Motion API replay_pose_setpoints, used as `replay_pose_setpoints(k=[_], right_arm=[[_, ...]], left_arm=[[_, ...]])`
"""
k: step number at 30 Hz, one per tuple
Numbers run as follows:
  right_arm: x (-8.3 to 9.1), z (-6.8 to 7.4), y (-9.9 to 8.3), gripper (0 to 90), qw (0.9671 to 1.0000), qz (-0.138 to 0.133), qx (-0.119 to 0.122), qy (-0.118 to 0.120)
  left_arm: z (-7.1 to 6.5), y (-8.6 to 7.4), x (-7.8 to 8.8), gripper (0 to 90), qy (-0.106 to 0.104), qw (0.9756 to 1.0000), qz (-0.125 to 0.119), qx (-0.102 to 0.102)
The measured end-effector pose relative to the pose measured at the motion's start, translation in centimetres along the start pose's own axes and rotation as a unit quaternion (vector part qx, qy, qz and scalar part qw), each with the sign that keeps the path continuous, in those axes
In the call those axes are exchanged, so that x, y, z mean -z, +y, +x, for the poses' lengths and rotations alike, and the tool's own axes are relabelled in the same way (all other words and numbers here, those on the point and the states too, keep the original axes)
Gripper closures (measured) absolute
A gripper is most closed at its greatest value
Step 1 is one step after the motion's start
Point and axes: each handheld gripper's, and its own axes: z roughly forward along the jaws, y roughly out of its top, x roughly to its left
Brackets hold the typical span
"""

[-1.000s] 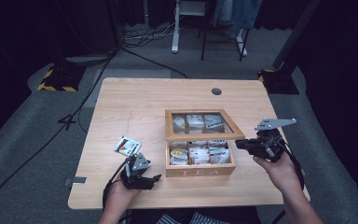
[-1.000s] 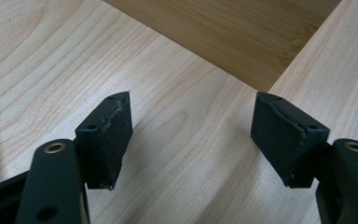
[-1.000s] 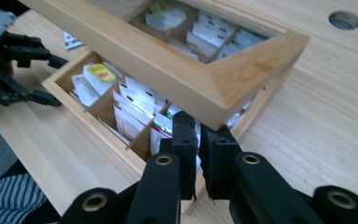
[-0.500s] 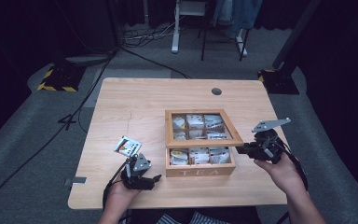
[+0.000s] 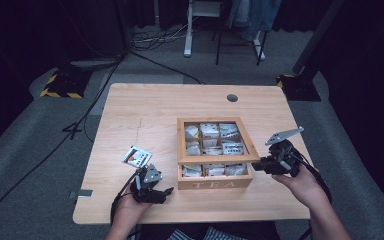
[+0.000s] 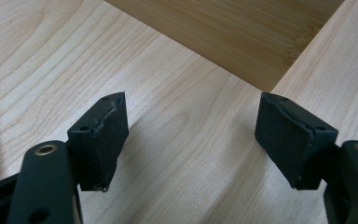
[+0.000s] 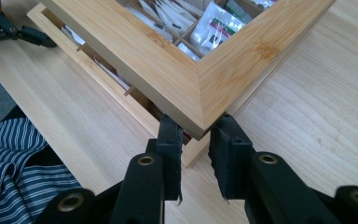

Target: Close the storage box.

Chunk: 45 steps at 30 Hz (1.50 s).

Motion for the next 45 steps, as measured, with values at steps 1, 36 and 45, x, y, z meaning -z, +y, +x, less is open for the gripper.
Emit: replay_pose_setpoints(k=[1, 36, 45], right_arm=[[-0.1, 0.0, 0.0, 73.5, 1.0, 0.003, 0.001, 0.001], [-3.0, 0.5, -0.2, 52.7, 0.9928, 0.113, 0.038, 0.001], [-1.5, -0.5, -0.1, 44.3, 0.999, 0.009, 0.044, 0.004]], left_arm=[[0.0, 0.0, 0.0, 26.0, 0.0, 1.0, 0.0, 0.0], [0.0, 0.0, 0.1, 24.4, 0.004, 1.0, 0.004, 0.002], [0.1, 0.0, 0.0, 23.9, 0.004, 1.0, 0.004, 0.001]])
